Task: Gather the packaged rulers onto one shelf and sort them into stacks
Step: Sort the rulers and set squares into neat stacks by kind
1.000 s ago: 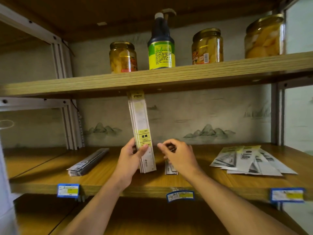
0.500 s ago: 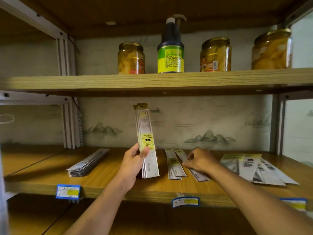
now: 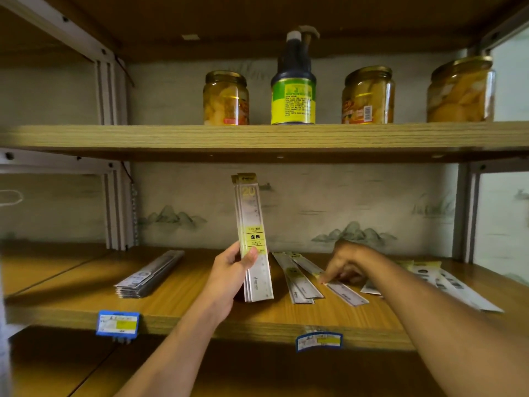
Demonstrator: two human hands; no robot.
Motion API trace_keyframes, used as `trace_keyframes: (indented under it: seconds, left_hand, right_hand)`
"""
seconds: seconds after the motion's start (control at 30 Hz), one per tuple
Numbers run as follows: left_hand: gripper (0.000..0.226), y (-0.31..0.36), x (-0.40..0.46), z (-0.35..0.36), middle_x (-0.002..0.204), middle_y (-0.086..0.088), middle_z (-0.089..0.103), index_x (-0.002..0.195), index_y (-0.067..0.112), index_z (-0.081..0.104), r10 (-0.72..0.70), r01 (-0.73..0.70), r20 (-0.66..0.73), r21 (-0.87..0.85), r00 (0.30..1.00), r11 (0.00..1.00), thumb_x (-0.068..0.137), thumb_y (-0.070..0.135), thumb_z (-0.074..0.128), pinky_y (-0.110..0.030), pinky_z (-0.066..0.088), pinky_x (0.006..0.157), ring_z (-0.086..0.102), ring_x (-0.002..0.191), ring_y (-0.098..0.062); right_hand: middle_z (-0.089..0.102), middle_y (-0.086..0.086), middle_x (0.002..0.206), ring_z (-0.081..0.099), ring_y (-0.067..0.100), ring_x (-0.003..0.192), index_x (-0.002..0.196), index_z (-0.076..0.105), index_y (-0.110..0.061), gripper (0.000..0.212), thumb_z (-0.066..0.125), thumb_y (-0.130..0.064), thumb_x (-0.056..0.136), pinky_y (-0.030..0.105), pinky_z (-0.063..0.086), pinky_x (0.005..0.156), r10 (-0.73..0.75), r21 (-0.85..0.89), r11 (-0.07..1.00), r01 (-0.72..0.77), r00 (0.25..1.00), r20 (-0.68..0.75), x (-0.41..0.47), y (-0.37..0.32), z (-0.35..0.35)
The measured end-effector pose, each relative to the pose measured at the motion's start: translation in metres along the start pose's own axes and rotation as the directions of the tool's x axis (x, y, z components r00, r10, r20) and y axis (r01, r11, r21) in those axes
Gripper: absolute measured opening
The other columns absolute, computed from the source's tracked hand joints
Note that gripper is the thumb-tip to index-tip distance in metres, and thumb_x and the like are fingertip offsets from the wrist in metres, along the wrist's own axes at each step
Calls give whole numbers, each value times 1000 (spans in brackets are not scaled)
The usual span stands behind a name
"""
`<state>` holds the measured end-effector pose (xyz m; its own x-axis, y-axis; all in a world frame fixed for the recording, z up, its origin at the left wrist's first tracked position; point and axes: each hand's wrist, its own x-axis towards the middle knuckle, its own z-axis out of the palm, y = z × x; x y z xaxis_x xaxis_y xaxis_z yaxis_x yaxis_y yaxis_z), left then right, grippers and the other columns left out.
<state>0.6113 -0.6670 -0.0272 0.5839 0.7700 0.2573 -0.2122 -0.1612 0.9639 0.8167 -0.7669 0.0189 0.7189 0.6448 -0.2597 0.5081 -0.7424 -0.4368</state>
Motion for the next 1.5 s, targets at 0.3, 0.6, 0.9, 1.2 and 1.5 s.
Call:
trace_keyframes:
  seconds: [0.3, 0.6, 0.9, 1.2, 1.5]
  left_hand:
    - [37, 2, -3, -1, 121, 11, 65, 132, 31, 56, 8, -9, 46, 25, 999, 1000, 97, 18, 54, -21, 41, 72, 58, 109, -8]
    - [35, 4, -6, -2, 122, 11, 65, 130, 30, 58, 33, -33, 47, 13, 998, 999, 98, 16, 54, -15, 42, 66, 58, 98, 2]
    - [37, 7, -7, 7, 121, 9, 66, 133, 30, 55, 75, -81, 64, 106, 995, 991, 98, 17, 53, -27, 49, 83, 61, 112, -11]
    - [28, 9, -13, 21, 113, 13, 71, 111, 42, 63, 120, -140, 192, 92, 974, 986, 94, 21, 56, -38, 51, 94, 64, 110, -8]
    - [40, 10, -15, 18, 118, 10, 69, 126, 35, 58, 204, -252, 277, 150, 939, 956, 89, 19, 60, -37, 52, 96, 63, 112, -7]
  right_hand:
    - [58, -1, 114, 50, 14, 115, 82, 56, -13, 16, 71, -7, 85, 24, 45, 79, 78, 93, 992, -86, 994, 83, 16, 0, 4]
    - [48, 14, 140, 48, 30, 126, 138, 45, 0, 55, 66, -20, 90, 38, 41, 99, -18, -93, 996, 17, 1000, -10, 0, -5, 3]
    - [71, 7, 105, 68, 24, 88, 119, 65, -10, 31, 67, -11, 88, 31, 54, 75, -289, 603, 538, 589, 801, -524, -25, 22, -6]
    - [72, -3, 99, 70, 11, 93, 102, 64, -26, 25, 74, -16, 82, 34, 59, 80, -534, 514, 423, 746, 663, -524, -53, -10, 36]
    - [72, 0, 88, 70, 12, 82, 92, 61, -21, 25, 79, -26, 76, 39, 61, 69, -447, 439, 497, 749, 654, -610, -48, -16, 49]
